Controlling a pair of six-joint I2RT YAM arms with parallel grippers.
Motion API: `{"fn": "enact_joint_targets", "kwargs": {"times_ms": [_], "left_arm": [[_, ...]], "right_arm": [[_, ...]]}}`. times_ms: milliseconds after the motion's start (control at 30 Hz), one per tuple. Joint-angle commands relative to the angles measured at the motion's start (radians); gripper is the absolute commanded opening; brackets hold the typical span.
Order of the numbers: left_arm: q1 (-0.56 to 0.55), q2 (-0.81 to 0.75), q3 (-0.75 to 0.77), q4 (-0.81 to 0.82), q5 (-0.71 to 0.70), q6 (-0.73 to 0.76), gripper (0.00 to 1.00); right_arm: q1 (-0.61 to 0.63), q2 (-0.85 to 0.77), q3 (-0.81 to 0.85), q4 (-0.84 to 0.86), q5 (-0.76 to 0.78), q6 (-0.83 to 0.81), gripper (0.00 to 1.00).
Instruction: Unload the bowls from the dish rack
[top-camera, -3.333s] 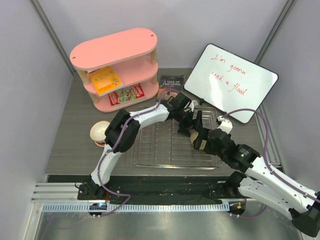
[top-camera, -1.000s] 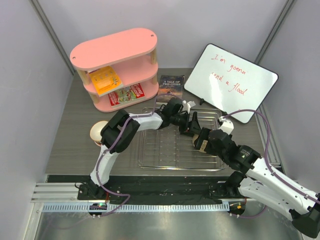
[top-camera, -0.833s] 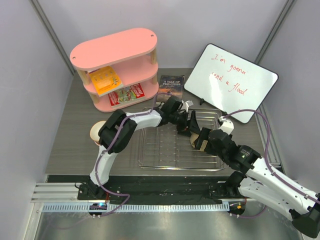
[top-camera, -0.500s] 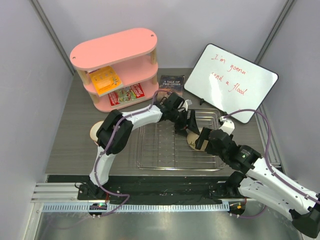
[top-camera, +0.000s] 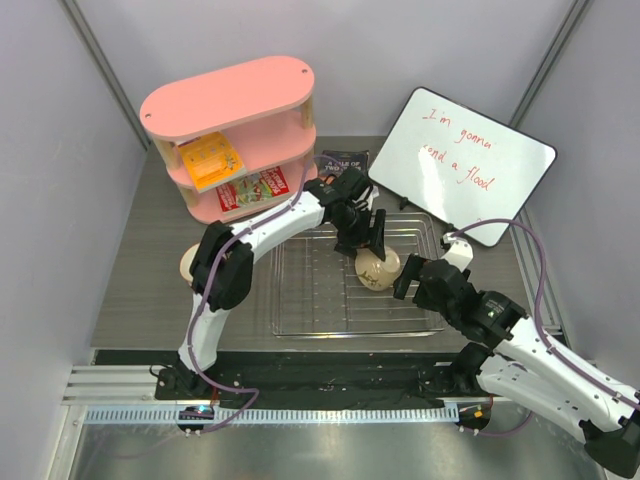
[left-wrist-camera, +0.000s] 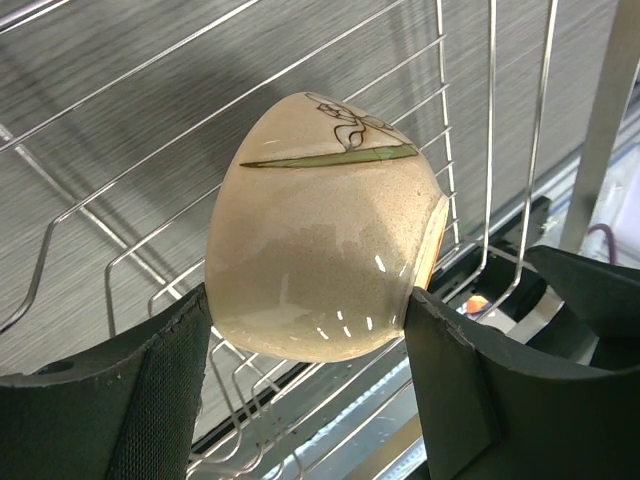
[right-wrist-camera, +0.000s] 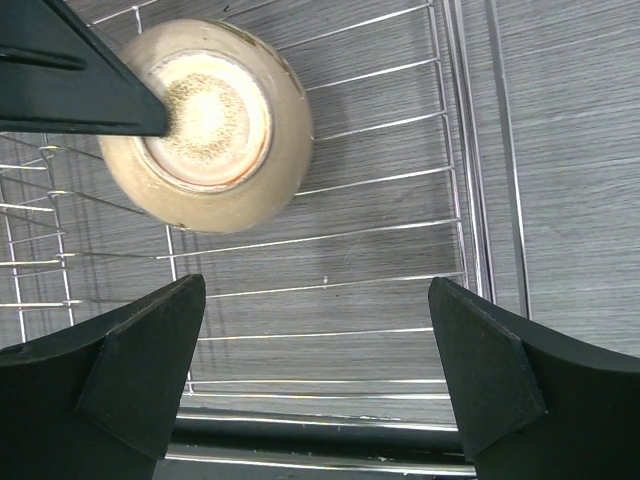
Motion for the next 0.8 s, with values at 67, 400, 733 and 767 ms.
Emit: {"fn": "enact_joint_targets", "kwargs": {"times_ms": [67, 400, 733, 767], "left_arm": [[-0.01, -0.06, 0.084, -0.153, -0.151, 0.081, 0.0], [-0.079, -0.008, 0.388, -0.407, -0.393, 0.184, 0.0], [-0.218, 0.091, 0.465, -0.495, -0.637, 0.247, 0.0], [-0.231, 0.116, 0.462, -0.499, -0.702, 0.264, 0.0]], "right_arm": [[-0.004, -0.012, 0.033, 0.003, 0.038, 0.017, 1.0], [-0.004, -0.023, 0.026, -0.002, 0.046, 0.026, 1.0], [-0.004, -0.075, 0.103, -0.046, 0.124, 0.04, 1.0], [-0.004, -0.084, 0.13, -0.058, 0.13, 0.036, 1.0]]}}
